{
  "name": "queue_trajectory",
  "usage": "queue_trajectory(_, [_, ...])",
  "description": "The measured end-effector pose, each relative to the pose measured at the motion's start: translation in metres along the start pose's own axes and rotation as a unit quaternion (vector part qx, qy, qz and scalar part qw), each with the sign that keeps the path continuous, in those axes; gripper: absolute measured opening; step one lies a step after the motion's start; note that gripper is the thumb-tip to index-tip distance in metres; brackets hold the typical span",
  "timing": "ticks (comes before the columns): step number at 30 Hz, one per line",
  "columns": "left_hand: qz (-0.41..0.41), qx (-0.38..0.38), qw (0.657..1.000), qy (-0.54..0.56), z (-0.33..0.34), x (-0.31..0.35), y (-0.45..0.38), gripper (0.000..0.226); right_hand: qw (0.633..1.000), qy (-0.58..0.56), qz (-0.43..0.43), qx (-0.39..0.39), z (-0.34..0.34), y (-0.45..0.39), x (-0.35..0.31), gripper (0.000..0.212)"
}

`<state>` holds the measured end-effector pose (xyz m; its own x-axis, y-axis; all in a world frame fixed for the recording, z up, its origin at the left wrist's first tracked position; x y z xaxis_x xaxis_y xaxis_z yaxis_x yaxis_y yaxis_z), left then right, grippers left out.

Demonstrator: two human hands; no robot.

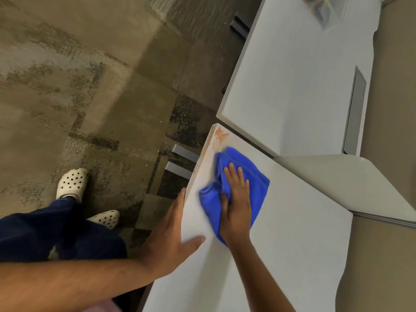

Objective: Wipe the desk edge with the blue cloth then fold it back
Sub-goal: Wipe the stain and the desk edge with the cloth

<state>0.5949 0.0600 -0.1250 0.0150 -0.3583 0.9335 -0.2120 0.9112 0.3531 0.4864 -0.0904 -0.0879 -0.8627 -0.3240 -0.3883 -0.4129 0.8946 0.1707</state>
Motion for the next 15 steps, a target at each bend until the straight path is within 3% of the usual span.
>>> queue_trajectory(4, [0.001, -0.001, 1.0, 0.009, -0.002, 0.003, 0.0, 0.113, 0.988, -0.027, 0.119, 0.09, -0.027, -0.032, 0.032, 0.051])
queue_trajectory(7, [0.002, 0.01, 1.0, 0.004, -0.002, 0.005, 0.0, 0.113, 0.979, -0.011, 0.169, 0.115, -0.02, -0.071, 0.009, 0.054])
queue_trajectory(15, [0.011, 0.015, 1.0, -0.022, -0.002, 0.005, 0.0, 0.118, 0.995, 0.089, -0.003, 0.045, 0.024, -0.059, -0.055, 0.057])
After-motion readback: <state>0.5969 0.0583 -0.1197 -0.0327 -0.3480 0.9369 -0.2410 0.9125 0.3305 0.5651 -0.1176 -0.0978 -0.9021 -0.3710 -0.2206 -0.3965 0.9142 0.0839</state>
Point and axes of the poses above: each hand's wrist, its own y-axis away from the middle knuckle, its own z-axis out of the palm, x = y × z, the point moved 1 cm from there along -y, towards the middle knuckle, and after that the axes turned 5 degrees about z, right-handed, at the moved point
